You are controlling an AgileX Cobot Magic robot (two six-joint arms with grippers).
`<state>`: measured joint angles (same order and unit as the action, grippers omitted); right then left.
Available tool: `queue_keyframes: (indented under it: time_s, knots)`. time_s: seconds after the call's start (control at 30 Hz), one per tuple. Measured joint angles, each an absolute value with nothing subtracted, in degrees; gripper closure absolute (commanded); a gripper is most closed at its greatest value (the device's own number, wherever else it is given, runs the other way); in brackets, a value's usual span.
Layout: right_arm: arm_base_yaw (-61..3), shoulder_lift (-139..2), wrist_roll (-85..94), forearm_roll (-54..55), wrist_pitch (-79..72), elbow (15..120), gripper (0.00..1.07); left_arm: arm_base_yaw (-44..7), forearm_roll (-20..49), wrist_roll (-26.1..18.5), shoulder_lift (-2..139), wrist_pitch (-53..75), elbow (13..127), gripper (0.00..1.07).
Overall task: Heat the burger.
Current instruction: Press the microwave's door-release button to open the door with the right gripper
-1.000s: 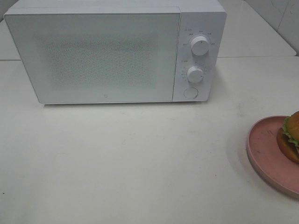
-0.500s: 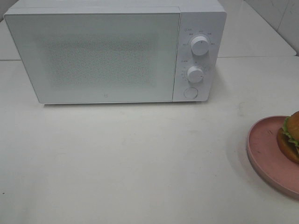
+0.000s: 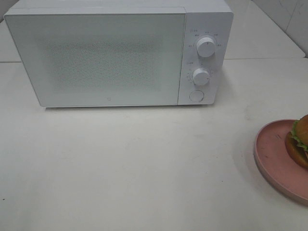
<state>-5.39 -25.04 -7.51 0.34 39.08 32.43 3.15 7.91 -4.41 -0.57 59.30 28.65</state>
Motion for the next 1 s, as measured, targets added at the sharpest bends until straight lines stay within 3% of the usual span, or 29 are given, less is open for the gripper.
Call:
queue_keyframes:
  time_s: [1.0]
  knots:
    - [-5.39,-57.93,-7.51,0.34,5.56,32.37,0.32,3.15,7.91,-4.41,-0.57,59.30,28.65,0.09]
